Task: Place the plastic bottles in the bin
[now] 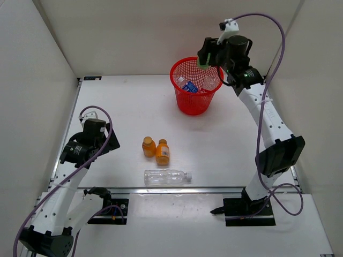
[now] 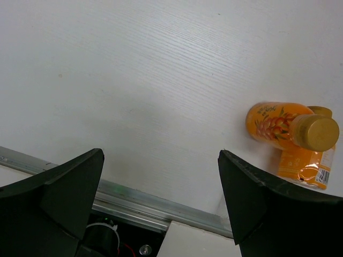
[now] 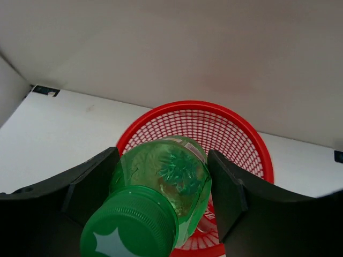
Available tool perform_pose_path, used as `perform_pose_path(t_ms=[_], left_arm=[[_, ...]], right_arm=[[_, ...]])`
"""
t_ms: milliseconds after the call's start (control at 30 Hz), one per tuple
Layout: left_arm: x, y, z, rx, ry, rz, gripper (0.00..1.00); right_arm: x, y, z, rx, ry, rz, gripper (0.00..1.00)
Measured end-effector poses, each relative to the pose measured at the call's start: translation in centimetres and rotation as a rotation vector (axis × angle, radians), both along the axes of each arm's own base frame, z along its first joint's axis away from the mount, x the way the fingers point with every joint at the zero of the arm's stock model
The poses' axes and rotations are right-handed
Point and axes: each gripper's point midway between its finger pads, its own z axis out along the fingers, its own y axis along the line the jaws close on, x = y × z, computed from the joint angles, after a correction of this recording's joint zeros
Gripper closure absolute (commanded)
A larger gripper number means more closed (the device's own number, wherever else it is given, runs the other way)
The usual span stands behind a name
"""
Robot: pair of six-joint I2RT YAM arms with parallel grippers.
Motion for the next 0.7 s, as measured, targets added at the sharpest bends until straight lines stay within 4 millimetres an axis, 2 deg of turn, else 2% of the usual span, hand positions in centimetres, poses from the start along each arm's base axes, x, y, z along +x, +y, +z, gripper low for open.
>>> perform_pose_path(t_ms=[67,100,200,267,300,333,367,400,433,467,600,700], left_arm=[[0.3,-0.2,-0.1,-0.005,0.002,-0.004,0.01],[0.5,-0.4,-0.2,-0.011,0.004,-0.008,0.01],[0.8,-0.8,-0.3,-0.026,0.009,-0.022,0.01],[1.0,-1.2,-0.3,-0.038,0.007,-0.03,0.01],[1.2,-1.3,-0.3,-0.044,0.004,-0.034,0.01],[1.3,-1.5,-0.3,-0.05,0.002,-0.039,0.01],[1.4,-1.6,-0.3,-0.055,0.0,-0.045,0.01],[1.6,-1.8,-0.2,-0.06,-0.003,-0.052,0.02],[1.7,-2.0,-0.2,-0.064,-0.005,-0.06,0.01],[1.8,-2.2,-0.3,-0.066,-0.004,-0.068,0.02],[2.2,-3.5,-0.7,-0.072,0.013,-0.126,0.01],[2.3,-4.7,-0.9,-0.067,0.024,-0.176,0.01]], right_arm=[[1.1,-2.0,-1.0,0.034,0.022,-0.026,0.84],[1.4,-2.5,-2.4,0.052,0.058,-0.023,0.85],[2.0,-2.7,-6.7,0.084,0.186,0.007,0.79],[2.2,-2.4,-9.2,0.09,0.265,0.027,0.72],[2.1,-2.1,-10.3,0.086,0.302,0.035,0.66],[1.9,-1.8,-11.3,0.081,0.334,0.045,0.54],[1.6,-1.5,-12.1,0.074,0.363,0.053,0.37],[1.3,-1.3,-12.8,0.067,0.389,0.059,0.28],[1.0,-1.2,-13.2,0.064,0.409,0.06,0.09],[0.7,-1.0,-13.5,0.063,0.426,0.061,0.01],[0.1,-0.2,-13.6,0.048,0.428,0.077,0.01],[-0.7,-0.5,-13.1,0.032,0.416,0.061,0.01]])
